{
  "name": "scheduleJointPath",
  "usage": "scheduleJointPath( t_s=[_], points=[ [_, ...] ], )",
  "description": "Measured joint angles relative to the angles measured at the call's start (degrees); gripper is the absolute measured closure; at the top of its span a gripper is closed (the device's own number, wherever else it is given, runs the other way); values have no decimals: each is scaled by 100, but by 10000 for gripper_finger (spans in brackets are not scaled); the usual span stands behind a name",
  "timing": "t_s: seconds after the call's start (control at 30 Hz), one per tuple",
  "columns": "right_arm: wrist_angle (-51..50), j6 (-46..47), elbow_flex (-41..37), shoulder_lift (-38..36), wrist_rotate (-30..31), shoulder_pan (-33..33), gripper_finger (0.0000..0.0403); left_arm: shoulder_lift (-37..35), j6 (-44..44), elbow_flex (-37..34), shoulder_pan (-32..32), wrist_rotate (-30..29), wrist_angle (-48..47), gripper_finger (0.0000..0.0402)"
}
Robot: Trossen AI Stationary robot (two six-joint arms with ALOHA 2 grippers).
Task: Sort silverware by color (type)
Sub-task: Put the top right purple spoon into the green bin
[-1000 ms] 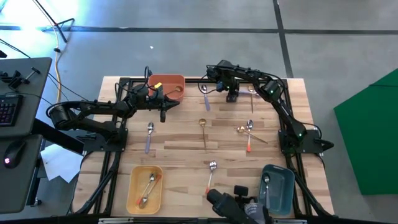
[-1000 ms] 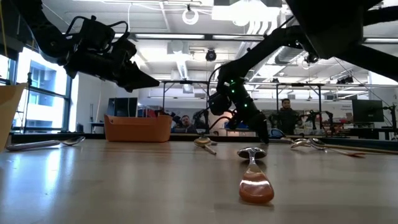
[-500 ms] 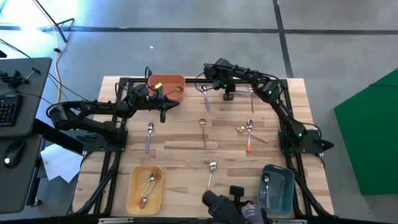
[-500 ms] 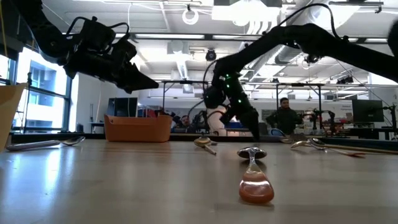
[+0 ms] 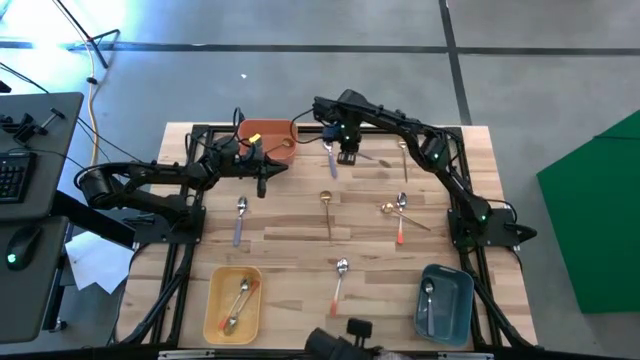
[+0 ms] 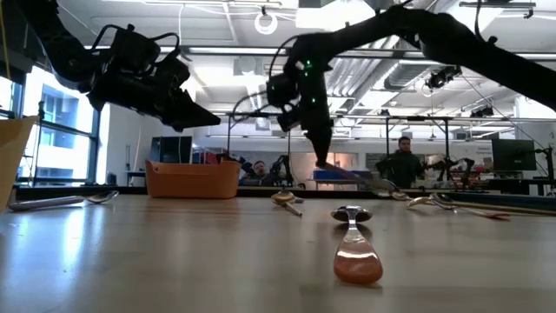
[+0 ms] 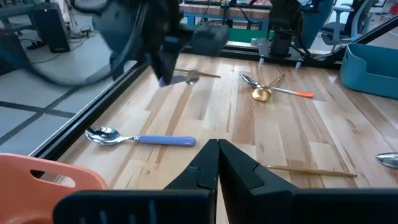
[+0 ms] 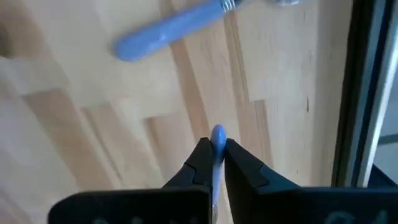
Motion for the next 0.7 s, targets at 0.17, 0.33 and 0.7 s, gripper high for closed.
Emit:
scheduleJointPath(
  t_s=[0.17,0.33,0.7],
  points=[
    [39,403,0,-504,-535,313,398,0,4,-139,0,-2,125,401],
    [50,1199,0,-1004,-1219,678,400,-2,3,-245,-23,-13,210,401],
    [120,3019,-625,-2024,-1738,2310,400,0,-225,-516,-70,-17,717,401]
  ],
)
